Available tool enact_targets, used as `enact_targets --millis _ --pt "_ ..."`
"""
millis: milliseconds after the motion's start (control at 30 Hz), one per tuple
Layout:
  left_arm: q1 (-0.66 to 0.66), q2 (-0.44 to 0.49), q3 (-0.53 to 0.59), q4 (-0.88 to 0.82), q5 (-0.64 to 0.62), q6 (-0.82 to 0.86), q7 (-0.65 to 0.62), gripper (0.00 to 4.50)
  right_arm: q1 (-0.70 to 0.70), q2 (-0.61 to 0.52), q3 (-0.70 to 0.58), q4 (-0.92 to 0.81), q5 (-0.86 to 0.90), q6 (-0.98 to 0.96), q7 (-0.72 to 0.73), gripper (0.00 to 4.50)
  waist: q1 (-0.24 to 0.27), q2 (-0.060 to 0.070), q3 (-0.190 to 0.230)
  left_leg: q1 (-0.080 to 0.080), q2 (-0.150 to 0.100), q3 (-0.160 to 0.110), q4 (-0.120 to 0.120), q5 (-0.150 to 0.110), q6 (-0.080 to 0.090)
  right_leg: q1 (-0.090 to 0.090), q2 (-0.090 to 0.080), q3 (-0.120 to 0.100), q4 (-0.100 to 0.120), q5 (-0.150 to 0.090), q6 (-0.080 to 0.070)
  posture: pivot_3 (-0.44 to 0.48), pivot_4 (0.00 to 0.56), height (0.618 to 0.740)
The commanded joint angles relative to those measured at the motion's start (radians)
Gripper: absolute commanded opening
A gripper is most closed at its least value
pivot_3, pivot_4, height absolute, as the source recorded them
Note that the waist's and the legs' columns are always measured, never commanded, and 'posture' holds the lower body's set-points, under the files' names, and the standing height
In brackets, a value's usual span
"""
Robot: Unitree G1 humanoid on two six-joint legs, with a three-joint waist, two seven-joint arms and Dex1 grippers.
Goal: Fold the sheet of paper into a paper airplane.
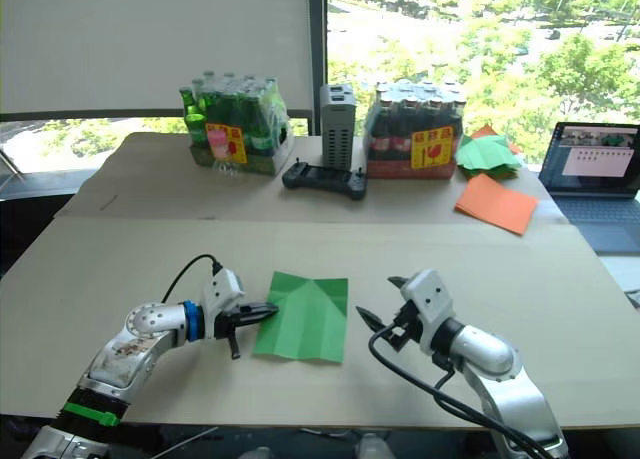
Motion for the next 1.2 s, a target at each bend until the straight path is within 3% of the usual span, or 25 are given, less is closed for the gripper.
enact_targets --millis 33,333,567,800,1200 --pt "-0.009 0.020 -0.049 0.013 0.069 -0.052 -0.030 0.03 0.011 -0.011 -0.004 -0.057 -0.004 0.004 -0.009 4.50 0.001 0.000 0.000 0.000 0.000 0.000 0.000 0.000 0.000 0.000 0.000 0.000 0.000 0.000 0.000 0.000 0.150 0.740" --pt "-0.013 0.025 -0.095 0.031 0.130 -0.069 -0.060 0.03 -0.001 -0.053 0.003 -0.068 0.001 0.081 0.007 4.50 0.002 0.001 -0.001 0.002 0.000 0.000 0.000 0.000 0.000 0.002 0.000 0.000 0.000 0.000 0.000 0.000 0.150 0.740" --pt "-0.005 0.019 -0.099 0.018 0.139 -0.068 -0.061 0.00 -0.012 -0.123 0.069 -0.010 -0.072 0.094 0.028 2.31 0.002 0.001 -0.001 0.003 0.000 0.000 0.000 0.000 0.000 0.003 0.000 0.000 0.000 0.000 0.001 0.000 0.150 0.740" --pt "0.003 0.020 -0.101 0.002 0.144 -0.061 -0.058 0.00 -0.034 -0.111 0.134 0.033 -0.116 0.076 0.029 0.03 0.001 0.001 -0.001 0.003 0.000 0.000 0.000 0.000 0.000 0.003 0.000 0.000 0.000 0.000 0.001 0.000 0.150 0.740" --pt "0.010 0.023 -0.096 -0.007 0.151 -0.057 -0.058 0.00 -0.149 -0.013 0.267 0.146 -0.196 -0.002 0.048 0.03 -0.002 0.001 -0.002 0.005 0.000 0.000 0.000 0.000 0.000 0.004 0.000 0.000 0.001 -0.001 0.001 0.000 0.150 0.740"
